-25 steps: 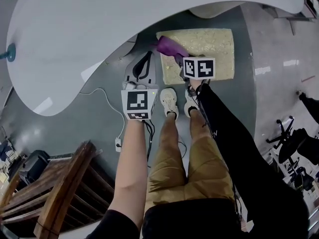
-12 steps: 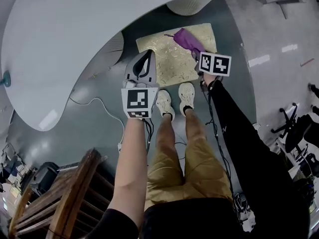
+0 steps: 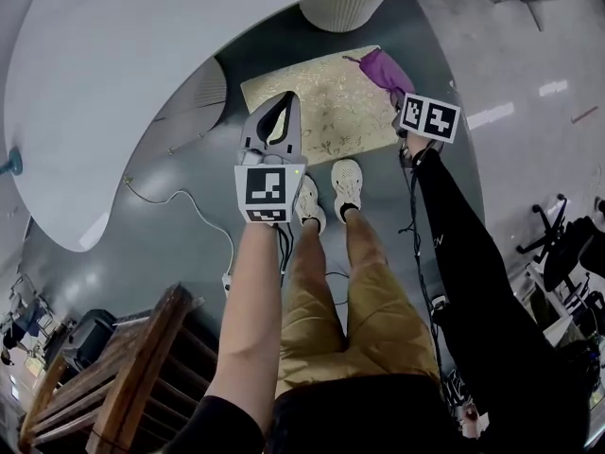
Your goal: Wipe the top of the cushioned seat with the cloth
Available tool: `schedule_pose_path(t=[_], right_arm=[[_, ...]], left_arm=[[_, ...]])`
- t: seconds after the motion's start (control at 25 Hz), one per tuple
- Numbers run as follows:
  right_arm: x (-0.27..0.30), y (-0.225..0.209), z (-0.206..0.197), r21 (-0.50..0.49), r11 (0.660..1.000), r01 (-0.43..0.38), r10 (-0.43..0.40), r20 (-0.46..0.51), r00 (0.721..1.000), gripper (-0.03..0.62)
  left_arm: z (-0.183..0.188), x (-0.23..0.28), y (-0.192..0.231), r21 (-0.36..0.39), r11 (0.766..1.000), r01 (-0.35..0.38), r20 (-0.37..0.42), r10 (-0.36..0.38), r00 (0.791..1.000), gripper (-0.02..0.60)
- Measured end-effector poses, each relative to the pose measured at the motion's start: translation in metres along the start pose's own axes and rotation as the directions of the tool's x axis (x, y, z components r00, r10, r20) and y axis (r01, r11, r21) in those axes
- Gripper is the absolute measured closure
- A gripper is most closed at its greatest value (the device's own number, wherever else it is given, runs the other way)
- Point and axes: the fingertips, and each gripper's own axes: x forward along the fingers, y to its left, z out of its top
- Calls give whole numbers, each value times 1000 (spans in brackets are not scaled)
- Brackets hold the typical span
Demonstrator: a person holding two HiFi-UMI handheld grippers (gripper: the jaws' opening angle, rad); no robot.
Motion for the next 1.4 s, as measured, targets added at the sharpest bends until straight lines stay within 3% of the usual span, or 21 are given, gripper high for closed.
schedule_pose_path(t=[0.24,0.48,0.64,0.84,1.04,1.16,1.4], right_arm=[[-15,-35,11,8,997,82,-82,32,996,516],[-26,-41,8,-2,998,68,-67,72,995,516],[-40,-19,1,-29,999,27,-24,109,994,516],[-46,50,-10,-99,991,-88,101,138,985,516],[-43,150,-42,-179,947,-268,286,88,954,516],[-36,214,-73,-220,897,-384,394,3,919,516],[-23,319,-127,-203,791,-577,553,-167,816,516]], left_arm=[[5,1,-6,-1,1000,-21,9,21,1000,578],[-7,-8,-1,-1,999,-42,-3,42,999,578],[-6,-28,6,-4,999,-49,14,49,999,578],[-19,-55,28,-11,998,-63,12,63,998,578],[-33,-85,51,-20,997,-78,8,78,997,578],[-42,-101,65,-29,996,-89,10,90,996,578],[-59,-129,95,-47,992,-116,10,116,993,578]])
